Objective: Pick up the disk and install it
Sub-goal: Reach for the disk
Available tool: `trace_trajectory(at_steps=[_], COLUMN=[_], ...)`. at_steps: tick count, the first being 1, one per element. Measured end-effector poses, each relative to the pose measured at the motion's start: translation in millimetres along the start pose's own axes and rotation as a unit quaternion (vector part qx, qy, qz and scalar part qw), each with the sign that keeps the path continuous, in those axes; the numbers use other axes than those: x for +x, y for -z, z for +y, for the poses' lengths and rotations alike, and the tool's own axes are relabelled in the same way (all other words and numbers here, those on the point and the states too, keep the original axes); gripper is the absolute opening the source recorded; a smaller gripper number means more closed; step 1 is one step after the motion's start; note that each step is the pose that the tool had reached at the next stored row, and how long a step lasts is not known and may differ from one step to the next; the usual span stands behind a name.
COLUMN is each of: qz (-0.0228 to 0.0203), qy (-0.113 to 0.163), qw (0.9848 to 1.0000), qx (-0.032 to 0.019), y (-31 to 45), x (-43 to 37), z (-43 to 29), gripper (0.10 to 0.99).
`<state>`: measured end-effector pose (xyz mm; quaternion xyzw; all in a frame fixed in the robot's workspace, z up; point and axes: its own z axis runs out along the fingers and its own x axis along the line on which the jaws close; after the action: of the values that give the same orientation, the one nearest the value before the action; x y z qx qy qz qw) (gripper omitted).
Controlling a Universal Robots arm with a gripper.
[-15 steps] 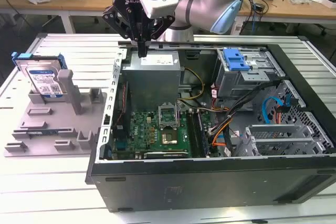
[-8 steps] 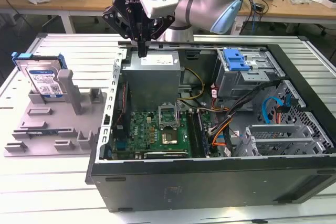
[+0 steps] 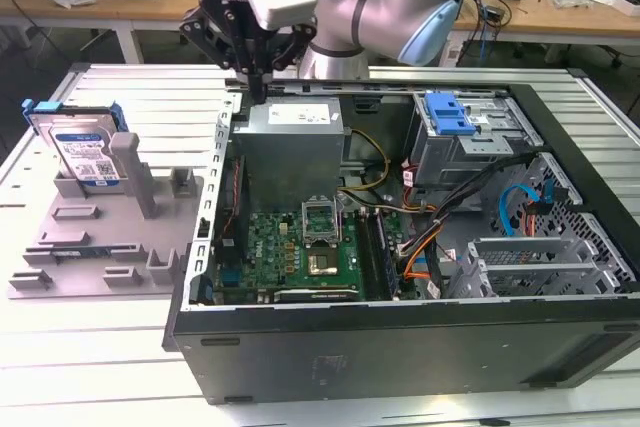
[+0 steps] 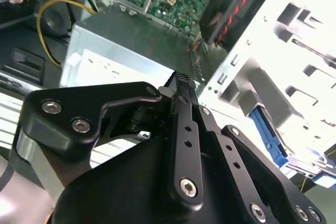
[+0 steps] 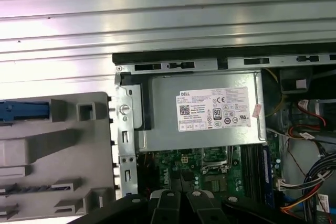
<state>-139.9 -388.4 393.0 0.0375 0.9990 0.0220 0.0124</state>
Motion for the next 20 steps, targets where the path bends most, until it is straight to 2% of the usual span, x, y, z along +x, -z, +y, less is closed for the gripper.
trace_trajectory(at_steps=[7, 11, 13, 20], qz=[0.0000, -0.0001, 0.0000, 0.0000], qy=[0.000, 0.000, 0.000, 0.000], qw=[1.0000, 1.0000, 1.0000, 1.0000], qx=[0.0000, -0.0001, 0.0000, -0.0001], y=[-1.2, -2.3, -3.0, -4.5], x=[33.4, 58.5, 73.9, 106.0], z=[12.2, 21.4, 26.2, 31.2], gripper=[0.106, 0.106, 0.106, 0.106])
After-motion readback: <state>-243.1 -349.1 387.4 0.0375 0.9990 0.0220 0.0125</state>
